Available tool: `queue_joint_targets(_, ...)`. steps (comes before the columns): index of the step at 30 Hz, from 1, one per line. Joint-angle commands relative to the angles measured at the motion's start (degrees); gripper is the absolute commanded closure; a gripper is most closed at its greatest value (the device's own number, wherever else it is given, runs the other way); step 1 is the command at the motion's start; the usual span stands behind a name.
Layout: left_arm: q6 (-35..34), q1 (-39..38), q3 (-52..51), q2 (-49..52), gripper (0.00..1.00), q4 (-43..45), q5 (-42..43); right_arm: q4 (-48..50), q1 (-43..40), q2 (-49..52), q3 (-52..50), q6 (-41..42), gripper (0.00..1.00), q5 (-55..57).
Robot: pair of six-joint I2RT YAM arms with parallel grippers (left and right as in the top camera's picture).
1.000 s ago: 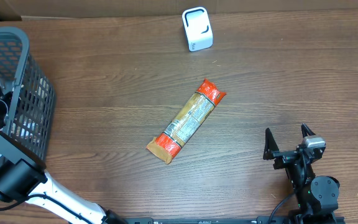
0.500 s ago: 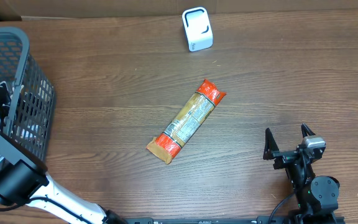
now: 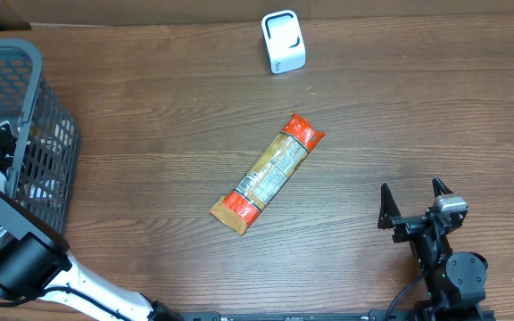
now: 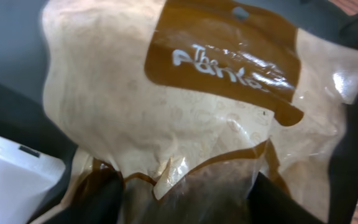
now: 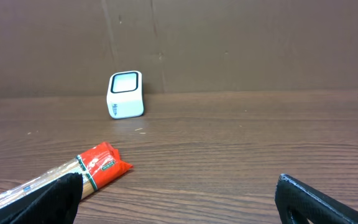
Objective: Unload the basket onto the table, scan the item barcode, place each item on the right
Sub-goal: 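Return the left gripper into the basket and grasp the Pantree bag, then lift the Pantree bag out and set it beside the spaghetti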
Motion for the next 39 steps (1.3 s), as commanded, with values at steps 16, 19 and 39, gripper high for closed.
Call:
queue_joint_targets(16,-5.4,-0.4,12.7,4.1,0.96,-14.1,-0.7,0.2,0.2,-0.4,0.6,0.2,0.00,0.5)
queue_joint_targets(19,-5.8,-0.4,21.8,3.8,0.96,-19.9,-0.4,0.2,0.2,-0.4,0.6,0.2,0.00,0.5)
queue_joint_targets(39,-12.2,-0.5,61.9,-7.0,0.96,-40.3,16.1,0.2,0.2,-0.4,0.6,0.2,0.00,0.5)
